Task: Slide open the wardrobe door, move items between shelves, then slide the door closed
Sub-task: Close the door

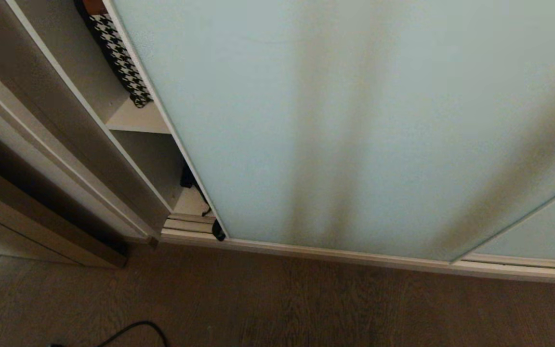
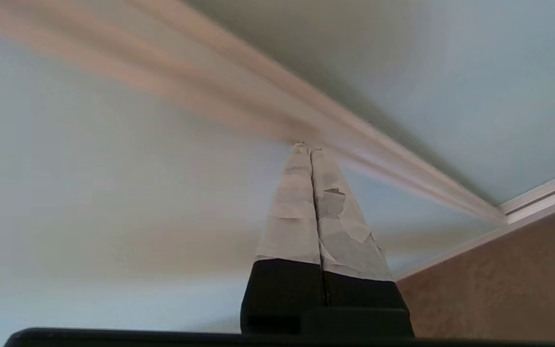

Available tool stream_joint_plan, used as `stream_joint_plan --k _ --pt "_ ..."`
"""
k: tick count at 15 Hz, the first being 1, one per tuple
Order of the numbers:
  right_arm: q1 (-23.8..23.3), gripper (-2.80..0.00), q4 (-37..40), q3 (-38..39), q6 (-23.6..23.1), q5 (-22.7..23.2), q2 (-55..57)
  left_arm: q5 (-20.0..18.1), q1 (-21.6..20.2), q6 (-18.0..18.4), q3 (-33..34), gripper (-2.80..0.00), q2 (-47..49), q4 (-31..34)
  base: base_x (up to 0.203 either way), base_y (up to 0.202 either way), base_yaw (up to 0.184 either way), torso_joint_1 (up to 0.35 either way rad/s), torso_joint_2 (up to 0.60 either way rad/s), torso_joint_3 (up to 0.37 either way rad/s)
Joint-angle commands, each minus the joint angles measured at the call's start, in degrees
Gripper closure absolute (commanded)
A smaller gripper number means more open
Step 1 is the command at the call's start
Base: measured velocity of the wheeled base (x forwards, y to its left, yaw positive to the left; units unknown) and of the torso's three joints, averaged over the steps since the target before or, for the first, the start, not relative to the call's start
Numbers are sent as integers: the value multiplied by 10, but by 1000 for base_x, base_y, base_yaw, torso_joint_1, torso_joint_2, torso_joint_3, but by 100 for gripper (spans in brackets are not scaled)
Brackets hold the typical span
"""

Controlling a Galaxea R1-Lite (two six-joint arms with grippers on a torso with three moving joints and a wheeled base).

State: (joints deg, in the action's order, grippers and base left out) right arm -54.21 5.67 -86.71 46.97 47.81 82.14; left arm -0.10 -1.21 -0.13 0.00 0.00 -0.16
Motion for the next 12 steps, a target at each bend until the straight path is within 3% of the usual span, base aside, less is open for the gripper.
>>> stream_joint_plan --k 1,6,12 --pt "23 0 0 30 1 1 -37 0 0 0 0 0 1 0 0 0 0 0 0 0" --pt "51 0 0 87 0 1 -82 0 0 0 0 0 1 0 0 0 0 0 0 0" --pt "44 0 0 120 1 -16 -126 0 0 0 1 0 1 0 0 0 0 0 0 0"
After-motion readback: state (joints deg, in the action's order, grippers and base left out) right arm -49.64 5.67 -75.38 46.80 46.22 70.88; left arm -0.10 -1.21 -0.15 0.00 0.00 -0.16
